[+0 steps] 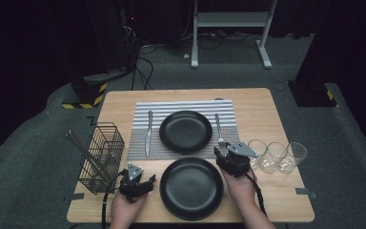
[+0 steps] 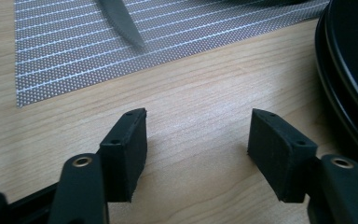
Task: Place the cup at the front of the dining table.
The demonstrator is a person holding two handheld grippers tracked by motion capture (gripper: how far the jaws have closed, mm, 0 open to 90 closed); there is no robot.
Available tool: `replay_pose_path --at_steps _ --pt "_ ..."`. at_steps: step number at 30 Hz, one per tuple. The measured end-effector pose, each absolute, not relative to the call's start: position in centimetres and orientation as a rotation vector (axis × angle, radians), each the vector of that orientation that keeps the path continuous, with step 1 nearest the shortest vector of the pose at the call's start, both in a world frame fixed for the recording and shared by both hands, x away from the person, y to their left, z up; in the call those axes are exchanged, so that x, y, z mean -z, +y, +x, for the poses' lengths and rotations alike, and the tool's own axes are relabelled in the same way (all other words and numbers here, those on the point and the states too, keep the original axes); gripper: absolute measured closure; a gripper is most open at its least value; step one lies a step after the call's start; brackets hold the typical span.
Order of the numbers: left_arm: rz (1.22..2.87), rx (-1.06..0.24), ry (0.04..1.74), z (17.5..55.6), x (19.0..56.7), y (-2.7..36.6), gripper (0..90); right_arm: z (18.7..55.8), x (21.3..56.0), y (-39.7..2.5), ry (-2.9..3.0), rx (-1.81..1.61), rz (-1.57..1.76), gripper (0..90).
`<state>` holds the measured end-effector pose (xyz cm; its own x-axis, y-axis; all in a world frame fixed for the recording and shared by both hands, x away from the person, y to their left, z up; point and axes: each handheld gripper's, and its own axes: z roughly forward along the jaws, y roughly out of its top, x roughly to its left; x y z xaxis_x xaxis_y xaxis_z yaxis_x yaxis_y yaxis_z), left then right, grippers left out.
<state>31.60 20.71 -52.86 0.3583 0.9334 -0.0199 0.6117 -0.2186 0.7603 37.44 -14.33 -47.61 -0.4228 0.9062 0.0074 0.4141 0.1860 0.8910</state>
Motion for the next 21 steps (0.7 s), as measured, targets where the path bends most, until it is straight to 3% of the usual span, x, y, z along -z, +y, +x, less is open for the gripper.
replay_pose_path --at_steps 9,21 --pt "1.941 -0.620 1.352 31.6 52.9 20.4 35.2 36.0 47.0 -15.6 1.939 -1.232 1.212 51.8" --pt "1.923 -0.631 1.413 31.8 52.9 20.4 23.8 35.3 45.6 -16.8 1.951 -1.314 1.167 44.9"
